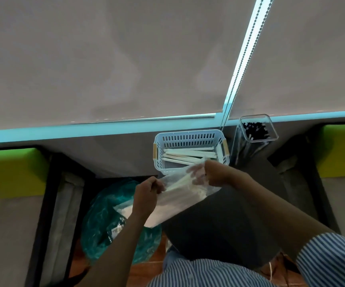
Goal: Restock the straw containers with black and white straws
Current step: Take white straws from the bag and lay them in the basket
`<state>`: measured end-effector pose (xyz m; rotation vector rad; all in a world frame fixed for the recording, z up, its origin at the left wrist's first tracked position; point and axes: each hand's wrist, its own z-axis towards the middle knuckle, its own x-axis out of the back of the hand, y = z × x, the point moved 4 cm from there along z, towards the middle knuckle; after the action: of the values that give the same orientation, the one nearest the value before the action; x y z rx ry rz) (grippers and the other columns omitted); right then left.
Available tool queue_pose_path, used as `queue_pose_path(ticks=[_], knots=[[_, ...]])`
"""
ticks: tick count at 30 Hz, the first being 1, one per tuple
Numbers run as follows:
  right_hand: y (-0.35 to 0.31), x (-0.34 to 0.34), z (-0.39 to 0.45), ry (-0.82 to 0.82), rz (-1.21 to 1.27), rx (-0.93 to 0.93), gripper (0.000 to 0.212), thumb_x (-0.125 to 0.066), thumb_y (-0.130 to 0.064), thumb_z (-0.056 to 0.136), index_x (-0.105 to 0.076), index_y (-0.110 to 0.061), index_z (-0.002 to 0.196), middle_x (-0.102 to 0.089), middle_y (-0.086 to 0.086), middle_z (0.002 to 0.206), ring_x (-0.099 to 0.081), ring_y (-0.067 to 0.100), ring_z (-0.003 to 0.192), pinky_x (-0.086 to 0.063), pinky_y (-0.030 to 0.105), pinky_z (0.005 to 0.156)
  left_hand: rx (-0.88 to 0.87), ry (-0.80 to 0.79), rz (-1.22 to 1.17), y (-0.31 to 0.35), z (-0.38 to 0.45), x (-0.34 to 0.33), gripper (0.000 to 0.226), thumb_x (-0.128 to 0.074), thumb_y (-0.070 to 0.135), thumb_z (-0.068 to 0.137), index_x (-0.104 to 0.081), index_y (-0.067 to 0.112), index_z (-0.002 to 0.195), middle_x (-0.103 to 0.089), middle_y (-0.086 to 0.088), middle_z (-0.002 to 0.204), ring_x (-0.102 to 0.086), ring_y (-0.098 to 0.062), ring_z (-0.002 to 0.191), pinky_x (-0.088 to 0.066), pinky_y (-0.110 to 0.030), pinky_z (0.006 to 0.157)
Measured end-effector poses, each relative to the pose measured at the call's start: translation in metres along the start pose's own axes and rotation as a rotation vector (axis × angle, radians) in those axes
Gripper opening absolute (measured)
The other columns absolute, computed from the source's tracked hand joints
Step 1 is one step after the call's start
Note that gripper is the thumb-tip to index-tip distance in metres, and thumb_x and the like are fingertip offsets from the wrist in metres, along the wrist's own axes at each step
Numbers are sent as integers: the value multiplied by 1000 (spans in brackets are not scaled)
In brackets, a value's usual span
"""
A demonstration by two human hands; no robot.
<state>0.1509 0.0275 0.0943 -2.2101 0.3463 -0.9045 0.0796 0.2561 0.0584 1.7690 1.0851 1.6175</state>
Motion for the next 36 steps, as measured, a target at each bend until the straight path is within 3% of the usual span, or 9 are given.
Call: queue_pose_path(ticks=[5,7,10,12,18,22,28,31,36], knots=[[7,-13,-6,12,-84,11,71,-81,-29,79,-50,-46,140,-54,-9,134,-54,15,120,-44,35,107,-2,39,-42,15,3,0,40,-52,-13,92,-63,18,70,-69,2,67,-61,0,58,-55,-23,63],[5,-15,-6,82,-104,71,67,-80,-28,81,-51,-41,141,-57,-8,133,-58,12,115,-46,34,107,-12,35,-56,20,3,0,43,-52,-12,93,-62,22,69,-69,3,67,-61,2,57,-57,-27,65],[1,-18,-3,144,-153,151,55,-78,-23,85,-59,-29,137,-66,-6,108,-60,-7,79,-50,7,81,-22,24,-63,24,4,-1,37,-54,-11,94,-63,17,71,-68,2,67,-61,3,57,-55,-22,63],[-1,-20,-1,147,-188,183,48,-77,-16,86,-64,-21,132,-70,-3,110,-59,-8,78,-44,-1,75,-38,19,-35,26,4,-1,31,-55,-9,94,-66,12,74,-69,1,68,-61,4,58,-52,-13,60],[-8,-19,0,214,-404,324,22,-72,-12,89,-76,-15,110,-67,-2,129,-64,8,111,-46,24,106,-77,2,6,26,0,1,23,-58,-2,95,-68,5,76,-66,9,69,-60,6,62,-45,-8,61],[-12,-18,-2,204,-362,311,28,-72,-14,90,-73,-12,119,-69,3,125,-66,12,108,-43,12,97,-95,0,1,25,0,1,22,-59,2,95,-68,9,76,-67,9,73,-61,4,66,-47,-10,64],[-14,-7,-16,267,-214,317,20,-72,-1,85,-78,-16,97,-72,8,119,-65,15,115,-49,27,103,-106,5,-15,29,-1,3,31,-58,-5,94,-68,18,75,-71,6,77,-63,3,70,-47,-8,66],[-17,-10,-14,250,-247,325,19,-70,-19,90,-77,-12,106,-72,7,120,-67,15,111,-52,27,99,-101,15,-23,29,-1,4,35,-59,-9,91,-67,21,74,-71,6,76,-63,4,70,-48,-8,68],[-6,-11,-3,261,-40,193,25,-78,-19,85,-75,-13,109,-73,-4,110,-65,-5,95,-51,6,83,-91,2,-21,30,-1,1,23,-63,-7,90,-72,11,79,-71,6,76,-62,5,69,-47,-8,67]])
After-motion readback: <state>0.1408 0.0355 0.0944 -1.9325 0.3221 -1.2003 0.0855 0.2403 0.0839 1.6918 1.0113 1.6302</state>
